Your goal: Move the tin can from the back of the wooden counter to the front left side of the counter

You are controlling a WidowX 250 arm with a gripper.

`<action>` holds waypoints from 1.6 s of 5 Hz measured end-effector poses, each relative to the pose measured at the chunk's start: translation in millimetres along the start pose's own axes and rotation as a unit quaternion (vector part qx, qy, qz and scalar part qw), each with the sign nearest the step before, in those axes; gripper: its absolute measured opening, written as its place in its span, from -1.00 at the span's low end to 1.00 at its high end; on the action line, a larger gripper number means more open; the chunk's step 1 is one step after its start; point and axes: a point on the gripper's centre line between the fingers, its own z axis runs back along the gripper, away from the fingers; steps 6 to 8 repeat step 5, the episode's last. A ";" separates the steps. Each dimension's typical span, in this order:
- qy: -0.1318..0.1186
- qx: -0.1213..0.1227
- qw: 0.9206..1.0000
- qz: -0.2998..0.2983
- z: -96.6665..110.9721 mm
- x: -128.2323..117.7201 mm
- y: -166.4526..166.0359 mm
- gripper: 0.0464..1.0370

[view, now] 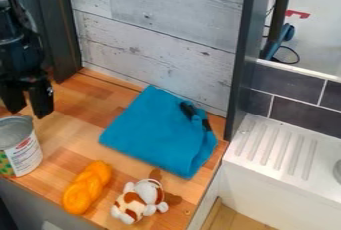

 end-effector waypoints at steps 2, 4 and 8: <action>-0.023 0.017 0.999 0.028 39.8 -3.8 -5.5 0.94; 0.036 0.051 0.998 0.011 36.4 -33.3 -79.6 0.94; 0.031 0.054 0.998 -0.021 33.8 -24.1 -107.9 0.94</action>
